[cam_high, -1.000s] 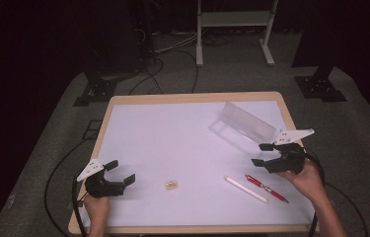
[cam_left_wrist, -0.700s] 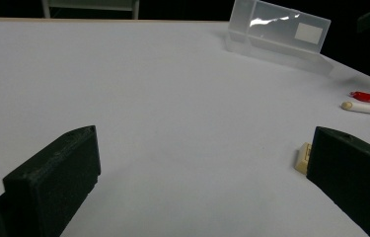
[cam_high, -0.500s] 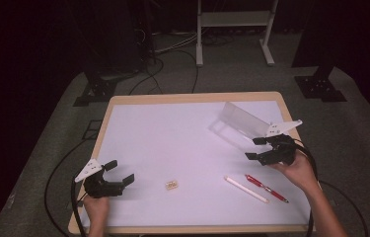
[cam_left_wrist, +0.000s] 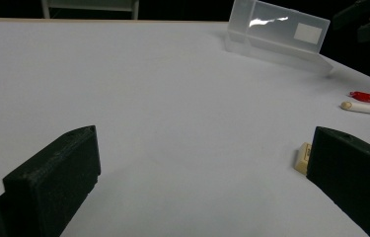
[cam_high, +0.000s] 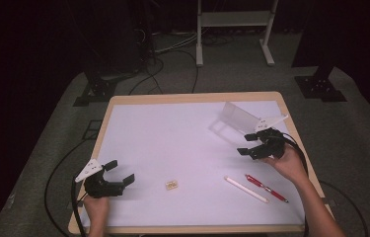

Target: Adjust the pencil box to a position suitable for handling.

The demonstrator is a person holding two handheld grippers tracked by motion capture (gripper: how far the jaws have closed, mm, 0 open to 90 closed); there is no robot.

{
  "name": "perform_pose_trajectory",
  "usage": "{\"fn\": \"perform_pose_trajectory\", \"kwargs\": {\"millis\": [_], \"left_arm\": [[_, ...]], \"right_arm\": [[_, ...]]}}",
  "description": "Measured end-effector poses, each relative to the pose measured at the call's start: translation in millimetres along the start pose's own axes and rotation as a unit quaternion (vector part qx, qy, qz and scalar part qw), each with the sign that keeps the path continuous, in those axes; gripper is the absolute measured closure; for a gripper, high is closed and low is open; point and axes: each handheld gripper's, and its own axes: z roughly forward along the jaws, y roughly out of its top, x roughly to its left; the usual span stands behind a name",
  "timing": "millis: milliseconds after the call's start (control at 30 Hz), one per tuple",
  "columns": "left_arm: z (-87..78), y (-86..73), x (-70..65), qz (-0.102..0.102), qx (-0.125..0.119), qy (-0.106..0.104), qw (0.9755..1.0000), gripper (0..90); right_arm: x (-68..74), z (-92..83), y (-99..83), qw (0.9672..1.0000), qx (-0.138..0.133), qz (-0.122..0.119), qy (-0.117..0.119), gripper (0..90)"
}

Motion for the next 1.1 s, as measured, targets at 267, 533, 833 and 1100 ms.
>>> {"fn": "perform_pose_trajectory", "kwargs": {"millis": [267,533,833,1100], "left_arm": [[-0.7,0.1,0.3,0.005,0.000,-0.002,1.0000,0.0],[2.1,0.8,-2.4,-0.017,-0.065,-0.013,0.9976,0.0],[10.8,2.0,-9.5,0.022,-0.015,-0.019,0.9995,0.0],[10.7,2.1,-9.5,0.021,-0.014,-0.022,0.9994,0.0]], "right_arm": [[1.2,11.7,6.4,0.9999,0.009,-0.003,0.003,35.1],[-20.3,16.2,16.0,0.9992,0.011,0.032,0.020,38.4],[-47.6,33.5,41.2,0.9991,0.035,0.022,-0.002,38.2],[-54.7,55.2,35.9,0.9975,0.067,0.021,-0.011,40.7]]}}
